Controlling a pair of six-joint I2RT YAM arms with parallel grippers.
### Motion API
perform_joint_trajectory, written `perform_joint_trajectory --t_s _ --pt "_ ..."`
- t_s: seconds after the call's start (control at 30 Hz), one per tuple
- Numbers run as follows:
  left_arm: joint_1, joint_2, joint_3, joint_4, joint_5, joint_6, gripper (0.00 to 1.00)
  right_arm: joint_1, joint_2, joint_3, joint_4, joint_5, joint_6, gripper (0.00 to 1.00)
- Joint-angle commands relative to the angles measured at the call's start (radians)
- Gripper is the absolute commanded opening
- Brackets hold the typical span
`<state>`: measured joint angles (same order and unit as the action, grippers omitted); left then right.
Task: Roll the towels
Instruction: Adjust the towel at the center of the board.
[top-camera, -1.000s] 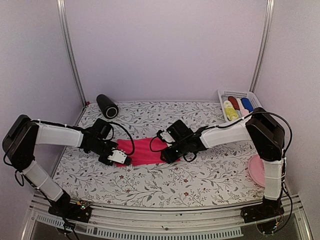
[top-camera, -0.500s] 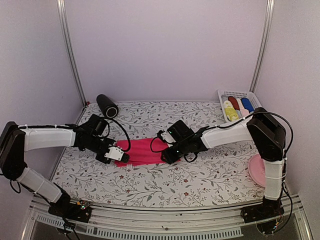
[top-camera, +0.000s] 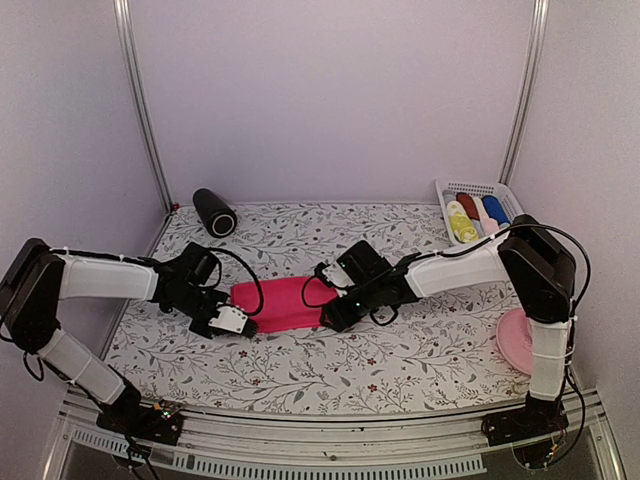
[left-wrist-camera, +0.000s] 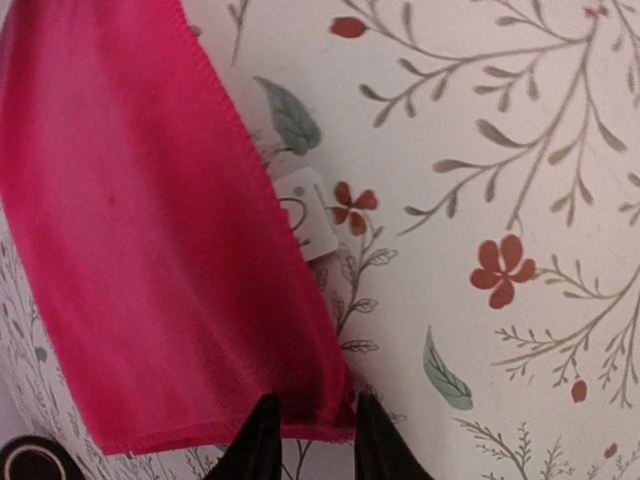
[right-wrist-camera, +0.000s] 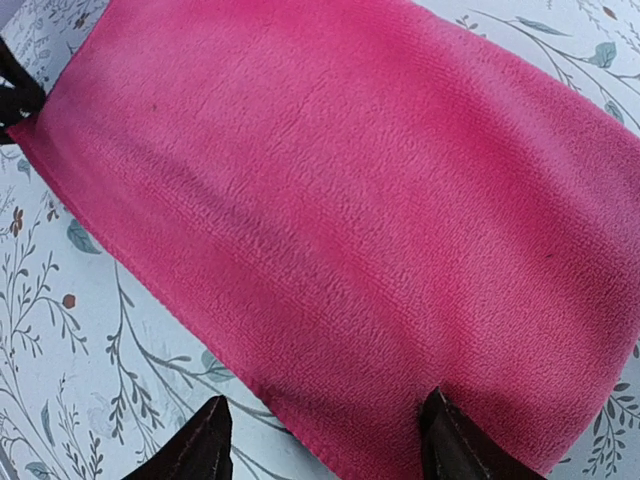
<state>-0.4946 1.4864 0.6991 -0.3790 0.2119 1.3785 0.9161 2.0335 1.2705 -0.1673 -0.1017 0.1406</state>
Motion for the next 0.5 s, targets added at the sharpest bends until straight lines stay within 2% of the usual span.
perform_joint_trajectory --t_s 0.0,0.1,0.23,0.3,0.37,0.47 --pt "0.014 -0.015 0.027 0.066 -0.025 -0.062 0.40 0.005 -0.068 -0.029 -0.003 -0.057 -0.009 0.67" --pt "0.039 -0.048 0.052 0.074 0.005 -0.094 0.58 0.002 -0.102 -0.036 0.011 -0.070 -0.013 0.70" --pt "0.082 -0.100 0.085 0.065 0.101 -0.146 0.71 -0.025 -0.146 -0.039 0.037 -0.083 0.008 0.70" --pt "0.093 -0.107 0.098 0.071 0.155 -0.190 0.71 -0.049 -0.162 -0.035 0.058 -0.094 0.023 0.68" --pt "0.094 -0.094 0.116 0.102 0.182 -0.254 0.68 -0.072 -0.163 -0.023 0.073 -0.108 0.040 0.63" --pt "0.094 -0.032 0.177 0.112 0.186 -0.354 0.49 -0.099 -0.142 0.018 0.074 -0.108 0.052 0.53"
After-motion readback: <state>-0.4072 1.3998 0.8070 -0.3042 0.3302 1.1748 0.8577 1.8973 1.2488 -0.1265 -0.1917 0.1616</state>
